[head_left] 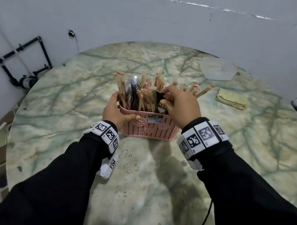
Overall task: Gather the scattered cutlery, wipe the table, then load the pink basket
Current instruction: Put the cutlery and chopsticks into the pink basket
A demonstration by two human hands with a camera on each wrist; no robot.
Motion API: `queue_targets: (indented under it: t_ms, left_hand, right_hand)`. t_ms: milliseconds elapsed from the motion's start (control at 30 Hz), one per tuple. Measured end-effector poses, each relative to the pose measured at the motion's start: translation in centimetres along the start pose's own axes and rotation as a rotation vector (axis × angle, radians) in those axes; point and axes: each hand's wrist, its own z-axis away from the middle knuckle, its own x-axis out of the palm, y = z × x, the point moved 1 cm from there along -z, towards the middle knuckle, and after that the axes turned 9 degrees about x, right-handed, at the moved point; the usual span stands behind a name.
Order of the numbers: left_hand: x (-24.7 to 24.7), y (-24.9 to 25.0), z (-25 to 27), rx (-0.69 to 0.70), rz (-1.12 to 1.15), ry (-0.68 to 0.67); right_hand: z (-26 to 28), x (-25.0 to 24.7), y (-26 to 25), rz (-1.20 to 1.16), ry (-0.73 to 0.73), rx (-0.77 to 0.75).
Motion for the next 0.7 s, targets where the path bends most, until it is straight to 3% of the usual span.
queue_targets:
  t_ms: [100,167,233,300,367,467,700]
  left_hand:
    - [0.0,0.0,-0.1,0.000,-0.004,-0.006]
    - [-0.1,0.0,-0.1,0.000,0.001,-0.004]
    - [-0.1,0.0,-0.1,-0.001,-0.001,-0.004]
    - [-0.1,0.0,-0.1,-0.001,0.001,-0.004]
    - [-0.1,0.1,-0.1,-0.008,-0.006,-0.010]
    - [-0.2,0.1,-0.2,-0.022,-0.015,-0.033]
    - [-0.1,0.0,-0.3,-0.031,-0.009,-0.036]
  right_hand:
    - [0.6,-1.8,0.9,-0.164,-0.085,0.008]
    - [1.7,-3.5,2.3,-0.341,0.004,0.023]
    - [2.7,-4.6,4.3,-0.359,0.079,0.053]
    - [3.3,-4.3,6.6,-0.172,-0.049,0.189]
    - [3.9,-2.3,9.2,0.125,-0.340,0.335]
    - [5.1,0.7,12.3,0.406,-0.609,0.402]
    - [5.8,4.8,15.4,0.490,-0.576,0.308]
